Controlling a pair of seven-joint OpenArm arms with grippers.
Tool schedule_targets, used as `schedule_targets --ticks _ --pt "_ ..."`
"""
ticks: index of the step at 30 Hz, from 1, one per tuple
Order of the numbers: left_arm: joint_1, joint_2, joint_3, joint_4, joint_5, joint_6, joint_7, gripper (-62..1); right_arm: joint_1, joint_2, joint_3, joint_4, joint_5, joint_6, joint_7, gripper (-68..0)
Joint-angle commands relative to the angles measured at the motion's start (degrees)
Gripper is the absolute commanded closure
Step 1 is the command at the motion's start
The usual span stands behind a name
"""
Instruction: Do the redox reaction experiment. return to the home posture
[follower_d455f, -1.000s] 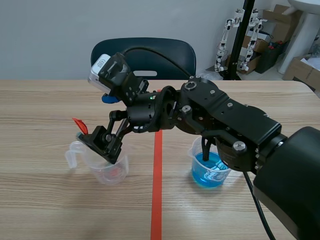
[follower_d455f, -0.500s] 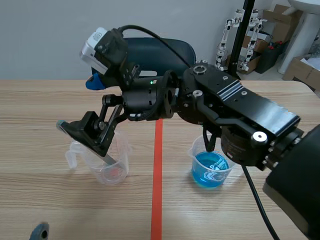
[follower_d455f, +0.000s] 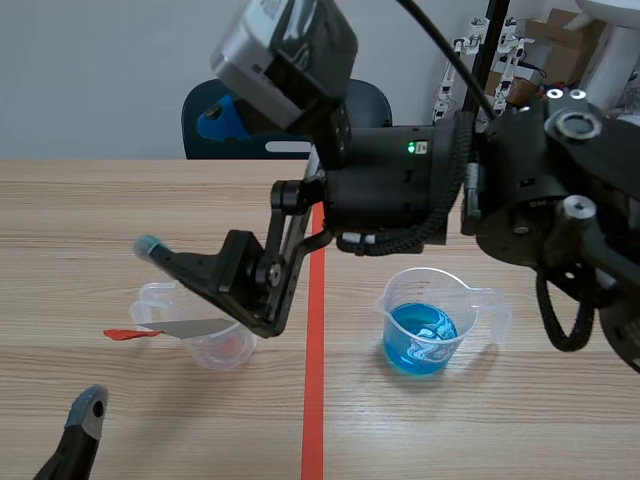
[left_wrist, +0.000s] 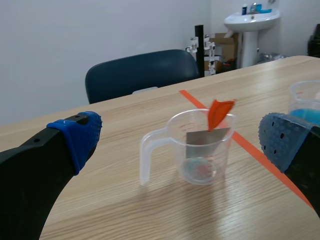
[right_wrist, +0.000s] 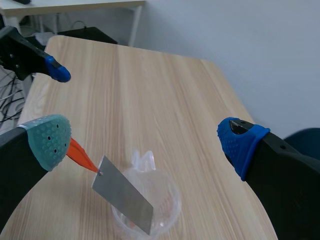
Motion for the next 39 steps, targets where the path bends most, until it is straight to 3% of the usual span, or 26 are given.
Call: schedule_targets --ticks 1,3,5,9,18,24,29,39 --pt "0.3 -0.3 -1.4 1.3 -0.4 0.1 1.0 -62.3 -0.9 0.6 3.2 1.0 1.0 -2.2 0.6 -60.8" --pt "0.3 -1.0 -2.3 2.5 -0.4 -0.2 3.7 -62.3 -3.4 1.7 6.4 2.9 1.0 -4.5 0.6 -60.8" --pt "0.4 -2.0 -3.1 3.4 -0.4 -2.4 5.7 -62.3 -6.1 2.8 10.0 4.6 1.0 -6.0 0.6 -60.8" --pt "0.4 -4.0 -5.3 4.8 -1.9 -8.9 9.1 -62.3 -11.8 4.4 17.5 7.5 0.7 -8.6 0.7 -60.8" --pt "0.5 -6.0 -13.7 9.7 -2.3 -24.9 18.1 -62.3 -25.6 4.5 33.4 11.9 -3.1 -18.3 2.1 -60.8" --pt "3.6 -6.0 -17.2 14.6 -2.3 -28.2 18.7 -62.3 -33.7 4.5 39.6 16.3 -5.5 -23.1 2.5 -60.8" --pt "5.6 -6.0 -19.5 17.4 -2.3 -28.3 18.7 -62.3 -39.1 4.5 42.0 19.9 -7.7 -27.1 2.4 -60.8" --pt "7.7 -6.0 -21.0 22.6 -2.3 -28.2 18.6 -62.3 -43.6 4.5 44.9 20.3 -7.6 -27.3 -2.2 -60.8"
